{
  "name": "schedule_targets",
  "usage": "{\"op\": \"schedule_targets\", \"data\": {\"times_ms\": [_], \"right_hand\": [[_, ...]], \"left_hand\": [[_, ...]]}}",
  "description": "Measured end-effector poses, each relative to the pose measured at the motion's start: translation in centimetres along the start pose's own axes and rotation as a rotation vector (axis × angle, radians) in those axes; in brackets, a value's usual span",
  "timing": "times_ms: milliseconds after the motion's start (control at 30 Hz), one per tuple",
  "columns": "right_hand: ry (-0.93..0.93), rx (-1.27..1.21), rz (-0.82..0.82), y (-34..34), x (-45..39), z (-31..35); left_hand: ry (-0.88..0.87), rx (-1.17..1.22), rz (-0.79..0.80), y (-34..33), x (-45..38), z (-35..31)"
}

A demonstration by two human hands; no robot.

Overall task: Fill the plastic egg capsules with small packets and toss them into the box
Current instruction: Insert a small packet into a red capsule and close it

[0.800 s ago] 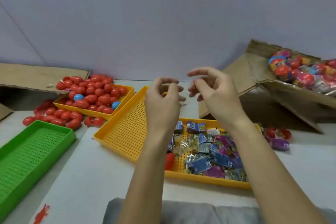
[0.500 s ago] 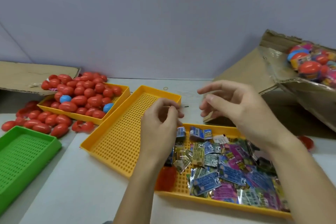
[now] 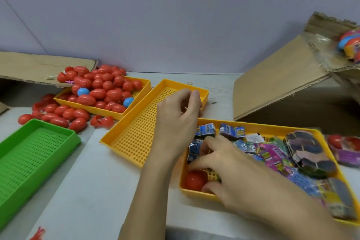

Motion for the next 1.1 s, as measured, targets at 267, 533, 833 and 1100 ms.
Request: {"op": "schedule_targets", "data": {"times_ms": [267, 533, 833, 1100], "right_hand": [[-0.127, -0.223, -0.441, 6.0, 3.0, -3.4], [-0.171, -0.264, -0.592, 6.7, 3.2, -4.1], [-0.366, 0.019, -0.098, 3.6, 3.0, -4.4], [-0.332, -0.016, -0.256, 5.9, 3.8, -4.3]], "left_hand": [[-0.008, 0.051, 0.225, -2.1, 0.6, -0.5], [0.101, 0.091, 0.458, -3.7, 1.4, 0.0], [0.293, 0.61, 0.153, -1.3, 0.0, 0.9], [0.305, 0.565, 0.189, -2.2, 0.1, 1.1]]}}
Point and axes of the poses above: each hand's wrist, its own x-axis away from the middle knuckle, its own y-axis out of the back of the hand, z = x × y, the point moved 6 cm from there along -x, towards the middle knuckle, and after that the axes turned 12 degrees about y, right-handed, at the moved point
